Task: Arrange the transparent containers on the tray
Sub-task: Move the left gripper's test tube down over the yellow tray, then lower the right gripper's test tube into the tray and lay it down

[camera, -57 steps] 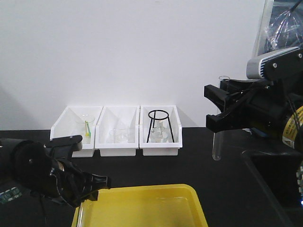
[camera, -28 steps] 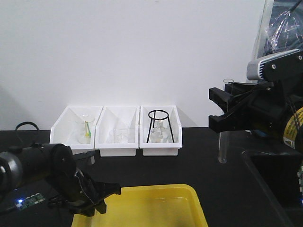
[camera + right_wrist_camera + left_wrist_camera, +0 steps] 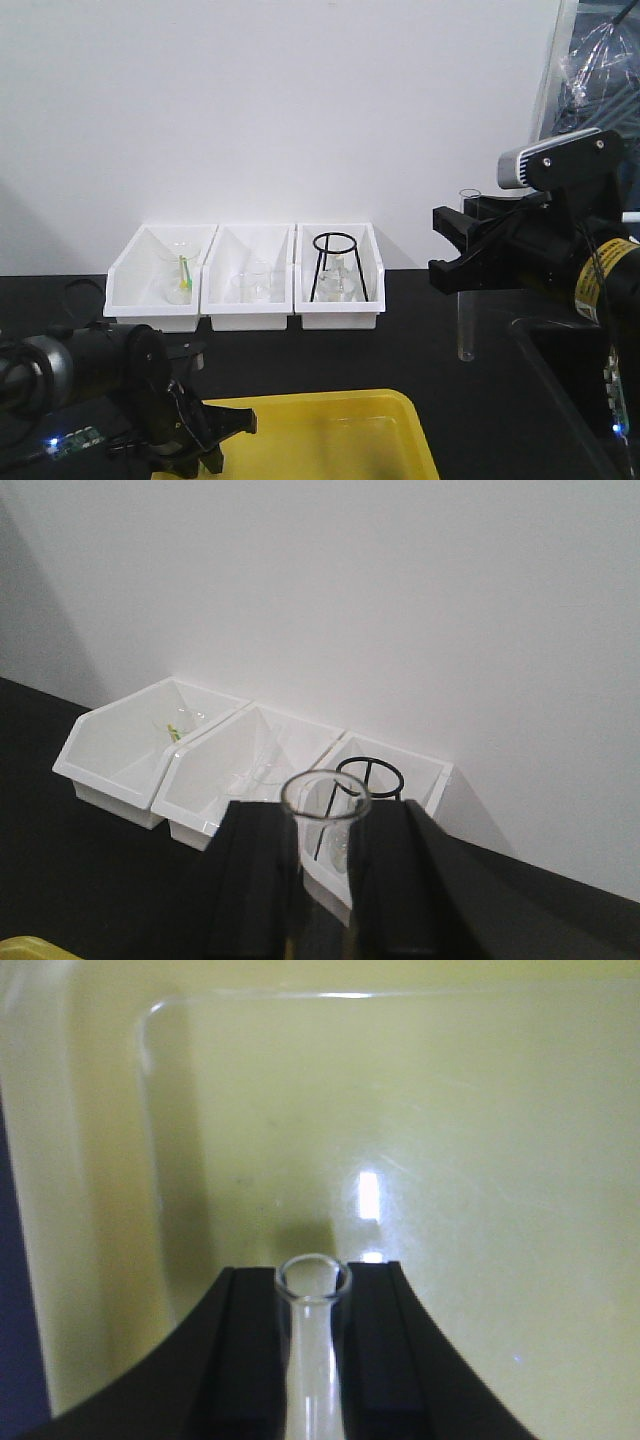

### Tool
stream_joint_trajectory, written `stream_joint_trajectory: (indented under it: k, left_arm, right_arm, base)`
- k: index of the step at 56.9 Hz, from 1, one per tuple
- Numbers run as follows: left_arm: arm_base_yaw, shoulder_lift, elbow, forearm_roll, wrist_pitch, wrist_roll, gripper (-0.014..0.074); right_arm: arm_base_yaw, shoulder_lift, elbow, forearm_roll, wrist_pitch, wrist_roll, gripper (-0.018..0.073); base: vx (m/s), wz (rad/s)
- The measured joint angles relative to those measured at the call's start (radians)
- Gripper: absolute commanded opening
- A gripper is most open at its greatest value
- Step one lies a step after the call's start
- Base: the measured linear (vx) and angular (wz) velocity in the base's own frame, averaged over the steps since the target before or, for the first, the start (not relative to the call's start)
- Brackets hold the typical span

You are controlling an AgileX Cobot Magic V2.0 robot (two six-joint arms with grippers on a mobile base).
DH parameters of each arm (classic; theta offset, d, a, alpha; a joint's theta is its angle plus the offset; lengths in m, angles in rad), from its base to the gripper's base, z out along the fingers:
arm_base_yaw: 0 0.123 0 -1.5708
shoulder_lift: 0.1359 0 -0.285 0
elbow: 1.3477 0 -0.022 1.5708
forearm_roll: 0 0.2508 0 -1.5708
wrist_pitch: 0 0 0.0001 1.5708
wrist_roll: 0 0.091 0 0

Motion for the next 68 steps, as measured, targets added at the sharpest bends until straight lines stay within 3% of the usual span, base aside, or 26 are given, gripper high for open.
stream_joint_trajectory:
  k: [14,24,31,40,47,68]
  left_arm:
    - [0.0,0.0,0.0,0.009,-0.003,-0.002,0.0382]
    - [0.0,0.0,0.0,0.011,-0.004,-0.003,0.0391]
    - [0.0,0.0,0.0,0.011,-0.005,-0.003,0.0391]
    - [0.0,-0.019,0.0,0.015,-0.006,-0.002,0.0391]
    - [0.0,-0.08,0.0,0.035,-0.039,0.0,0.0391]
    - [0.0,-0.329,0.0,0.142,-0.129,0.003,0.0391]
  right_arm:
    - [0.0,0.0,0.0,0.001,0.0,0.0,-0.0011]
    - [0.0,0.006,0.0,0.001,0.0,0.016,-0.0011]
    - [0.0,0.033,0.0,0.002,0.0,0.087,-0.0011]
    - [0.0,0.1,0.0,-0.016,0.004,0.257,-0.0011]
    - [0.0,0.175,0.0,-0.089,-0.013,0.416,-0.0011]
    - [0.003,0.407,-0.001,-0.604,-0.204,1.072,-0.0011]
  base:
    - [0.0,0.0]
    - [0.0,0.0]
    - [0.0,0.0]
    - [0.0,0.0]
    - [0.0,0.0]
    - [0.0,0.0]
